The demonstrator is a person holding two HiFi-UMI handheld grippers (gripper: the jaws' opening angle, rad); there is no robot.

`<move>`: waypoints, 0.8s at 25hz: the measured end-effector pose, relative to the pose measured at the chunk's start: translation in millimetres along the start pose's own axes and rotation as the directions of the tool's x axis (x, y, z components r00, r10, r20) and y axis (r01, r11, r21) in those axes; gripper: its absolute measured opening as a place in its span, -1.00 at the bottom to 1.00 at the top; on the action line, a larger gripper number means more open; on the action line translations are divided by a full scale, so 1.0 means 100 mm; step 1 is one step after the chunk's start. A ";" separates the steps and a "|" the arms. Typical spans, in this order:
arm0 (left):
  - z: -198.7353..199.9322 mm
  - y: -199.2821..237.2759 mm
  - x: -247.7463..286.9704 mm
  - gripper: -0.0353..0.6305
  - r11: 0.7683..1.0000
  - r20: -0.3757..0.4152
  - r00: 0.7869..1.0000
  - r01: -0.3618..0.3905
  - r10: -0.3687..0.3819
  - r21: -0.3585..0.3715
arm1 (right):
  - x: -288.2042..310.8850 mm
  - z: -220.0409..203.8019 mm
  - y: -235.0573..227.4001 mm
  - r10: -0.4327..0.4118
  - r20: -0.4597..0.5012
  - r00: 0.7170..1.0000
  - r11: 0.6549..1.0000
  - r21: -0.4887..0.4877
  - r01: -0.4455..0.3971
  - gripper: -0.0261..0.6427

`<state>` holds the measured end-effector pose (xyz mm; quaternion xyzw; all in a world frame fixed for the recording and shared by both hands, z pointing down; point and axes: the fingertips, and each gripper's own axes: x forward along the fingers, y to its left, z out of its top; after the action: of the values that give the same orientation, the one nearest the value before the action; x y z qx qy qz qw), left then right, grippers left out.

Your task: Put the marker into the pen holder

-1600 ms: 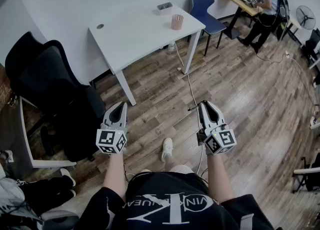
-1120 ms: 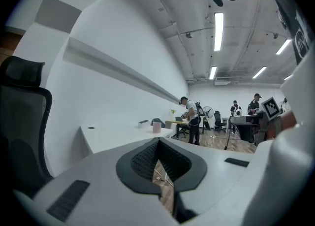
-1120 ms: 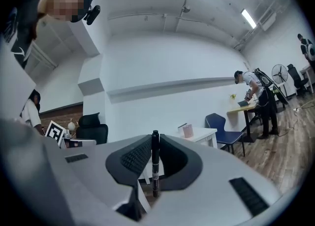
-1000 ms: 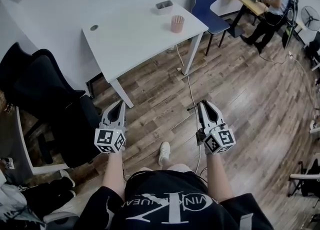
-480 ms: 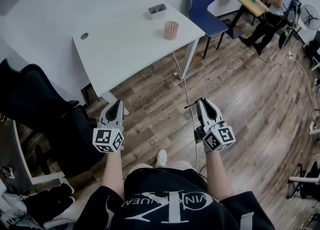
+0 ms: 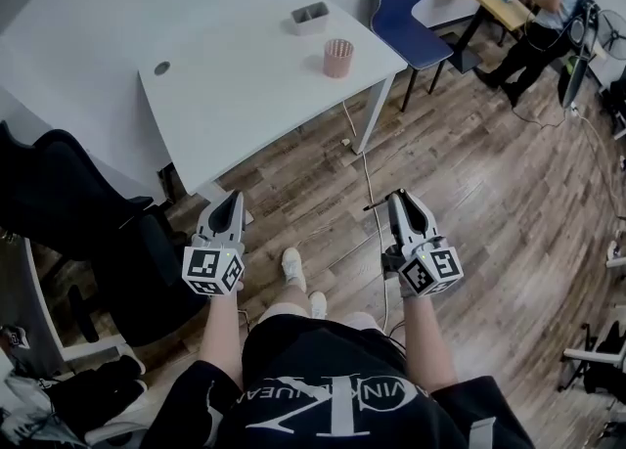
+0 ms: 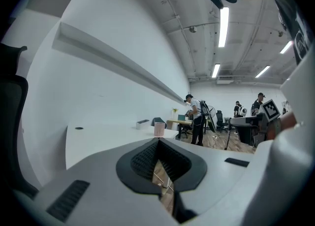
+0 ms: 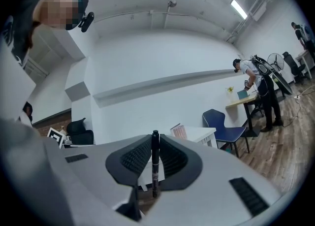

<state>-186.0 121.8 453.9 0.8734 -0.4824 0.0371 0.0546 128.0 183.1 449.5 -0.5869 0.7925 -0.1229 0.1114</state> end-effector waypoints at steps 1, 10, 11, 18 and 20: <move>0.00 0.03 0.05 -0.86 1.000 0.001 1.000 0.001 -0.001 0.001 | 0.05 -0.01 -0.02 -0.001 0.000 1.000 1.000 0.001 0.001 -0.74; 0.10 0.19 0.74 -0.86 0.999 0.031 0.999 0.031 -0.032 0.005 | 0.60 0.05 -0.33 -0.008 0.014 1.000 1.000 -0.007 0.008 -0.75; 0.11 0.19 0.83 -0.86 0.999 0.033 0.999 0.039 -0.039 0.006 | 0.66 0.06 -0.38 -0.011 0.014 1.000 1.000 -0.004 0.011 -0.75; 0.22 0.27 1.37 -0.86 0.998 0.024 0.997 0.067 -0.067 0.002 | 1.14 0.15 -0.60 -0.007 0.009 1.000 1.000 0.007 0.007 -0.75; 0.25 0.30 1.51 -0.86 0.997 0.019 0.997 0.072 -0.072 0.001 | 1.29 0.19 -0.64 -0.003 0.008 1.000 1.000 0.008 0.003 -0.75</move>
<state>-131.3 -23.9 449.0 0.8906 -0.4511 0.0270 0.0512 155.1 40.7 448.8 -0.5883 0.7906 -0.1238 0.1165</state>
